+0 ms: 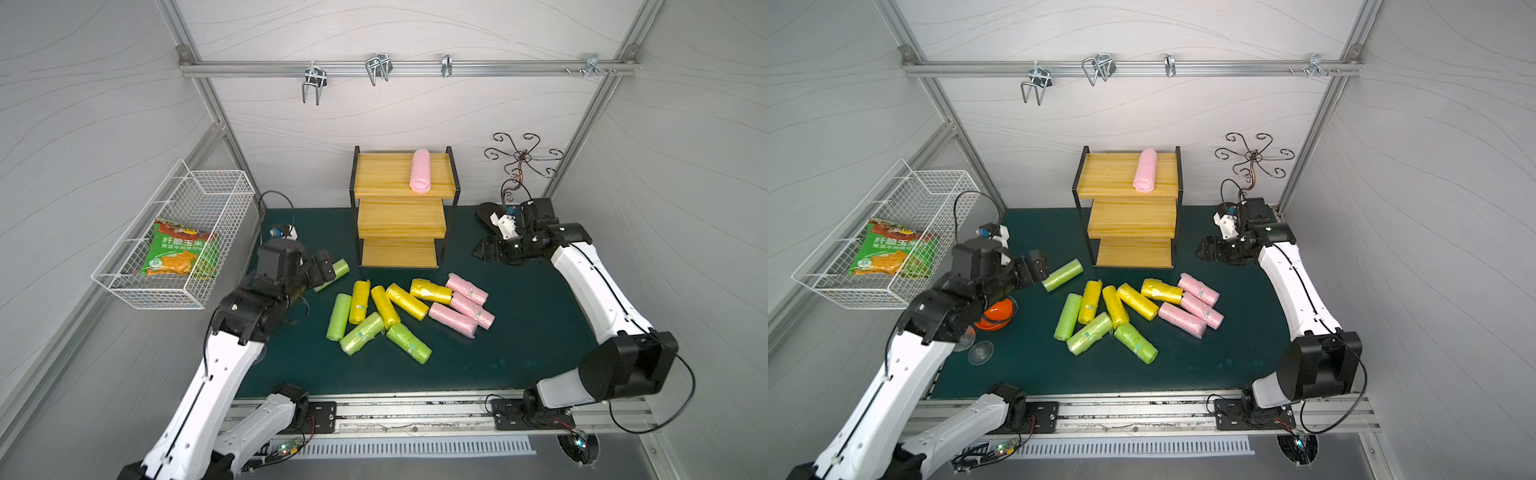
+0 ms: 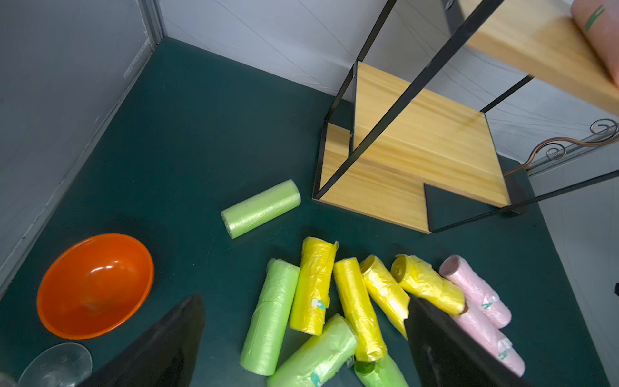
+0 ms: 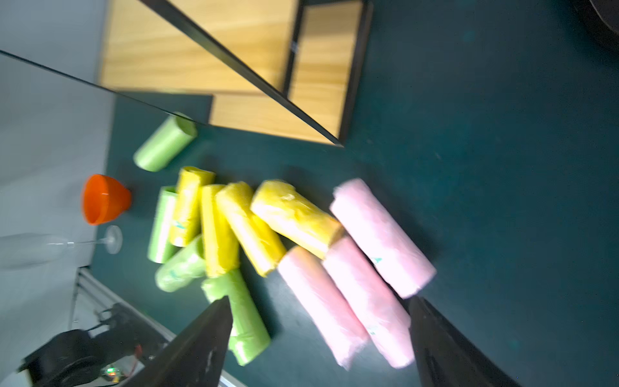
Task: Sort the rolls of trash bags by color and place them on the shelf
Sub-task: Move the shelf to the center of the board.
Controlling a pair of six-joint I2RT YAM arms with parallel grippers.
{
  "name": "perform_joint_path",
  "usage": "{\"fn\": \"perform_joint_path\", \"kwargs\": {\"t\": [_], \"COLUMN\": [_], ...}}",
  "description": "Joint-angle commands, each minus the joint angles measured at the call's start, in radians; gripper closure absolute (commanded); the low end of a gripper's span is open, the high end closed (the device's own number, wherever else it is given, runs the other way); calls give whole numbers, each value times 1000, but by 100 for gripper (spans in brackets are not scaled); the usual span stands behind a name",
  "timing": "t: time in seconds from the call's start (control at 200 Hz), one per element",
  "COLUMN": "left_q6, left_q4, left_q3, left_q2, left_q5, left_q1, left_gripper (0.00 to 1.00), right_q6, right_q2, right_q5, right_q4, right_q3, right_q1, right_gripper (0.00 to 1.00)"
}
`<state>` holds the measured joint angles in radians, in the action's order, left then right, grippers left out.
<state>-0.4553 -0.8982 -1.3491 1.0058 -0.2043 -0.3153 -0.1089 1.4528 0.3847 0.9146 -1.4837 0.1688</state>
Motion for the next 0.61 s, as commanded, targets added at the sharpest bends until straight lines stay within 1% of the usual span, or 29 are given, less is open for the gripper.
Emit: {"fn": "perform_joint_path", "kwargs": {"t": [0.0,0.07,0.13,0.16,0.215,0.25,0.29,0.36,0.415,0.475,0.525,0.6], "left_q6": [18,26,38,47,58,59,57,18,-22,-56,-58,-39], "left_q4": [-149,-218,-241,-238,-213,-192,-151,-48,82,224,326,447], "left_q3": [-264,-440,-551,-574,-573,-552,-505,-337,-172,-1,118,240], "left_q2": [127,217,278,297,314,314,300,241,167,82,25,-23], "left_q5": [34,59,75,78,78,91,132,245,367,448,493,537], "left_q1": [-4,-3,-2,-1,3,14,38,109,183,238,257,258], "left_gripper": [1,1,1,1,1,1,1,1,2,3,3,3], "right_q6": [-79,-97,-122,-136,-152,-154,-151,-140,-123,-112,-106,-91], "right_q2": [-56,-69,-85,-93,-101,-103,-104,-109,-110,-112,-120,-125], "right_q5": [91,128,162,172,184,193,203,221,222,222,209,189], "right_q4": [-73,-90,-141,-173,-230,-260,-304,-381,-425,-480,-531,-602], "right_q3": [-76,-119,-129,-124,-107,-94,-69,-12,35,89,138,193], "right_q1": [-3,-1,0,-1,1,0,1,1,2,8,17,39], "right_gripper": [15,16,18,19,24,29,34,37,39,40,40,40]}}
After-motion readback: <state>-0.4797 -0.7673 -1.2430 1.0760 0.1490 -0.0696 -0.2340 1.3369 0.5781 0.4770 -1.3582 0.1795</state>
